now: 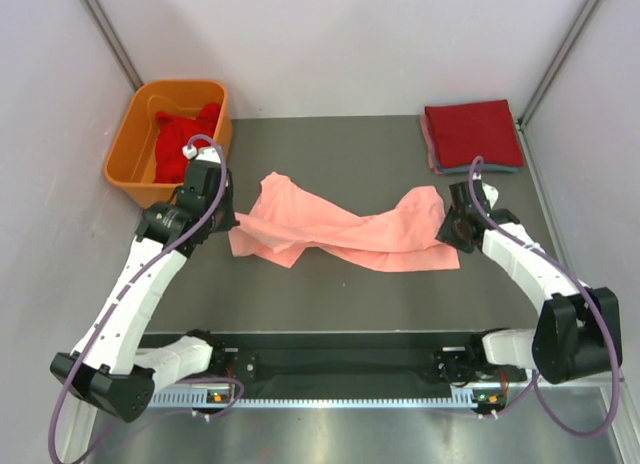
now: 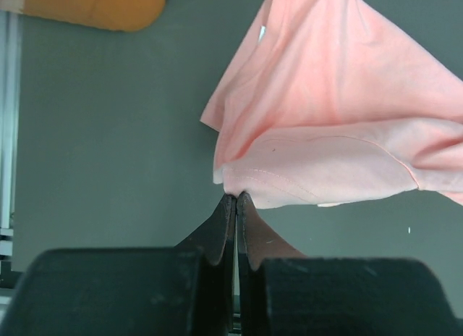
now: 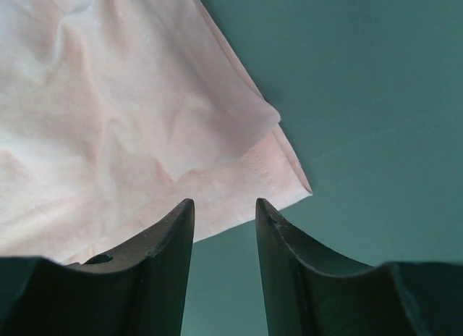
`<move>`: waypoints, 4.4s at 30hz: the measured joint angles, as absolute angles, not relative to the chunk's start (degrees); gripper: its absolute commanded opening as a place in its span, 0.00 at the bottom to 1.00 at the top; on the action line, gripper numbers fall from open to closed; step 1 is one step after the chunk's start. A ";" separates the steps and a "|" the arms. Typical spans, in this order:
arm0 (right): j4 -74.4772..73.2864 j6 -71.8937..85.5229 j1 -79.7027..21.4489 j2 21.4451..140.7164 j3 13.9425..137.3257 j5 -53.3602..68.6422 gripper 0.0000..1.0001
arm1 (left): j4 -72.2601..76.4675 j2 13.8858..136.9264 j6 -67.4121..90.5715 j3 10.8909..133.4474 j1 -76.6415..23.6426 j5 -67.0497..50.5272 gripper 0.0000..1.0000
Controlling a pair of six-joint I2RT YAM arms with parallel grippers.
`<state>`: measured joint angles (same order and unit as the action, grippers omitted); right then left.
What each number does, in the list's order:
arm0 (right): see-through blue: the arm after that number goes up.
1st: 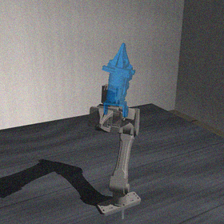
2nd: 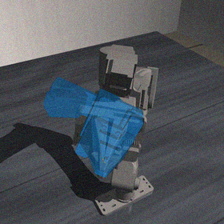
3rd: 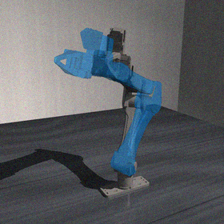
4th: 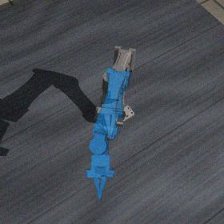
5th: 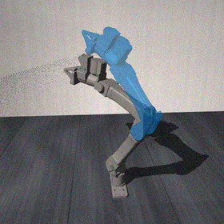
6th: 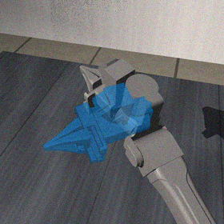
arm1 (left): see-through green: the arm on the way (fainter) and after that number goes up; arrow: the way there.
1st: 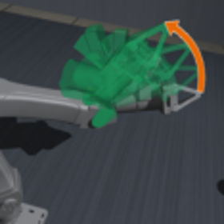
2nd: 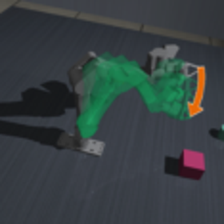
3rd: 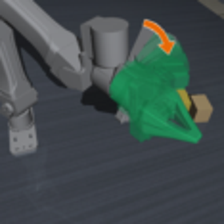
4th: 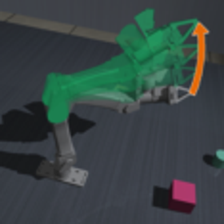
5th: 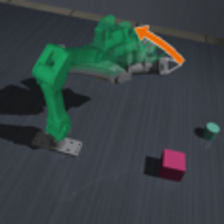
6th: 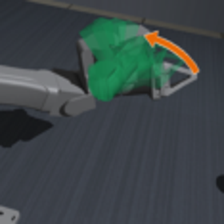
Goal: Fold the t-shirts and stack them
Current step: Flatten the tshirt out
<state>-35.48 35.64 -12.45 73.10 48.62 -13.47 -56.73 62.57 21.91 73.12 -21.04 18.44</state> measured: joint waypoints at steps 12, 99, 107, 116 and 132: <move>-26.15 44.75 -7.29 74.04 42.04 -11.60 0.38 | -57.87 62.50 21.06 73.69 -21.04 23.11 0.00; -46.70 35.20 5.06 57.36 107.53 -14.15 0.00 | -48.27 67.85 28.16 124.16 -21.04 13.82 0.00; -51.16 34.65 5.08 39.00 113.23 -16.16 0.00 | -46.39 54.08 32.73 127.28 -21.04 5.80 0.00; -54.70 33.34 5.13 41.93 112.86 -16.43 0.00 | -47.57 56.49 31.86 128.86 -21.04 3.84 0.00; -19.11 29.54 5.15 60.64 62.98 -12.23 0.00 | -20.97 78.61 14.04 93.58 -19.38 12.05 0.00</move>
<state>-19.11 29.54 5.15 60.64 62.98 -12.23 -20.97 78.61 14.04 93.58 -19.38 12.05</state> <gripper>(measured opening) 0.010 0.012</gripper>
